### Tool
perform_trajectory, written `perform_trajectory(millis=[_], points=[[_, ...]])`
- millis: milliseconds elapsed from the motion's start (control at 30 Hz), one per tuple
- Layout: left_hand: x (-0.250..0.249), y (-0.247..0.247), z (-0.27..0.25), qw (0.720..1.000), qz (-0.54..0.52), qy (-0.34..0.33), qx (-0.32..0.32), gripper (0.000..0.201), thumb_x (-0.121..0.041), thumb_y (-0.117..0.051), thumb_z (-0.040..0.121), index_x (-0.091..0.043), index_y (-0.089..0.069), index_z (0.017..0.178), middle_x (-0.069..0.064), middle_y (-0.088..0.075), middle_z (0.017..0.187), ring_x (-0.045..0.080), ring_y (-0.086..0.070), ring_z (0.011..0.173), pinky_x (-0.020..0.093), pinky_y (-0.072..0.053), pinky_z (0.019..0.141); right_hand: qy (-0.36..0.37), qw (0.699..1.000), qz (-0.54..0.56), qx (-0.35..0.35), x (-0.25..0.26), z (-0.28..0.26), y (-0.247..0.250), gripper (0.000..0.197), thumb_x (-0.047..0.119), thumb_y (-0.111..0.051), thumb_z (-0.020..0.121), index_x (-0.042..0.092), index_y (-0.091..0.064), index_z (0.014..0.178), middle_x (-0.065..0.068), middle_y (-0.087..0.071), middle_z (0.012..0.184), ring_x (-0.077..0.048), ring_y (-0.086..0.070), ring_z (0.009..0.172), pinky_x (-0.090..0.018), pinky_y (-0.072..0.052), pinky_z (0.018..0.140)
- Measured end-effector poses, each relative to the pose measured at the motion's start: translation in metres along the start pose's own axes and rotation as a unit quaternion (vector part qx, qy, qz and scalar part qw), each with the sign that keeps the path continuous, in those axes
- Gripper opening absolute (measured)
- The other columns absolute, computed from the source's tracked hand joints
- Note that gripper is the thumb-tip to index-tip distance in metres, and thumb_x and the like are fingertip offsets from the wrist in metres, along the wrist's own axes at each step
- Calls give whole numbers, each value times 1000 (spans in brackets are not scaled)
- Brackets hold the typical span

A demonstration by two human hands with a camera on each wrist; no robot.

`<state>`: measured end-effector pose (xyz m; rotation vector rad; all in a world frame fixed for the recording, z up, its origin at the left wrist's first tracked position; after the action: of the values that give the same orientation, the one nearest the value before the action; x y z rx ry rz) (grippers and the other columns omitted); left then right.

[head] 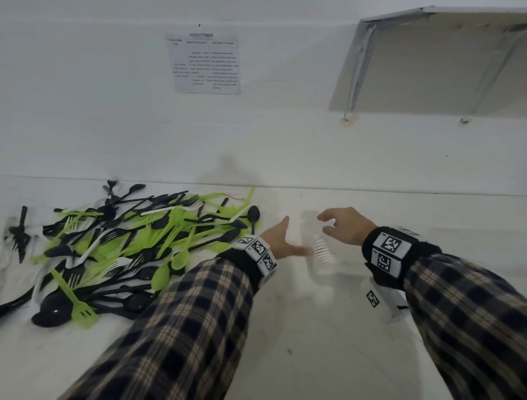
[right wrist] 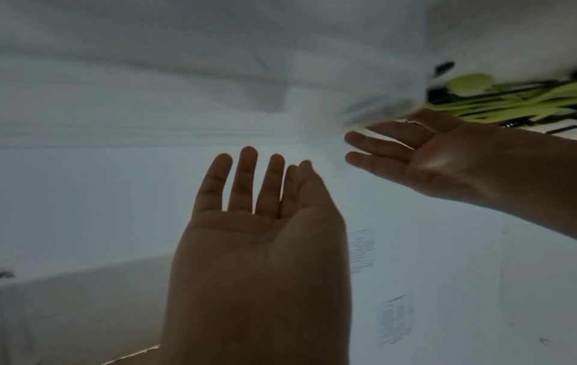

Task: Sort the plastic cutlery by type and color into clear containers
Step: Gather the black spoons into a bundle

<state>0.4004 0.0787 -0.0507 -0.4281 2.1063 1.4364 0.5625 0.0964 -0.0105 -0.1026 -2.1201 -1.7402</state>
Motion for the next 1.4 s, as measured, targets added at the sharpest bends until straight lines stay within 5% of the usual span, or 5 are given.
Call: perform_trajectory(millis=[233, 433, 867, 1133, 1400], points=[[77, 59, -8, 982, 126, 84, -111, 37, -19, -47, 95, -8, -52, 129, 12, -57, 128, 28, -54, 116, 32, -44, 94, 8, 998, 16, -53, 61, 24, -12, 33, 14, -44, 92, 20, -59, 121, 1, -56, 129, -19, -53, 117, -34, -44, 99], [119, 69, -16, 965, 214, 129, -76, 33, -13, -41, 96, -1, -49, 125, 15, -55, 126, 30, -54, 115, 32, -43, 86, -16, 1000, 2, -13, 117, 42, -49, 33, 14, -45, 90, 17, -60, 121, -6, -55, 128, -25, -54, 116, -34, -47, 95], [137, 67, -17, 936, 341, 53, -73, 30, -8, -36, 96, -9, -57, 117, 9, -56, 124, 27, -56, 114, 35, -43, 91, -114, 993, -34, 6, 161, 73, -121, 31, 8, -38, 97, 2, -55, 121, -16, -53, 129, -32, -51, 120, -35, -42, 97], [148, 94, -12, 974, 124, 28, -189, 21, -11, -45, 96, -1, -54, 111, 16, -53, 118, 31, -55, 104, 33, -43, 82, -192, 977, 78, -53, 151, 78, -119, 37, 3, -43, 94, 0, -40, 131, -19, -42, 133, -33, -48, 122, -36, -41, 98], [165, 150, -37, 926, -75, 23, -369, 21, -10, -42, 98, 5, -48, 111, 21, -58, 97, 35, -57, 92, 30, -33, 66, -304, 923, 214, -101, 146, 83, -122, 44, 11, -50, 92, -2, -36, 132, -17, -46, 135, -30, -49, 123, -34, -43, 96]])
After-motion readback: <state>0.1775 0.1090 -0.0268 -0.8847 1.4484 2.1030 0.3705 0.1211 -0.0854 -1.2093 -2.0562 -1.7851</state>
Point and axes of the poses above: each hand's wrist, its own z-axis towards the middle knuckle, its own y-axis out of the back of the hand, x = y × z, the point moved 4 cm from there along z, towards the middle knuckle
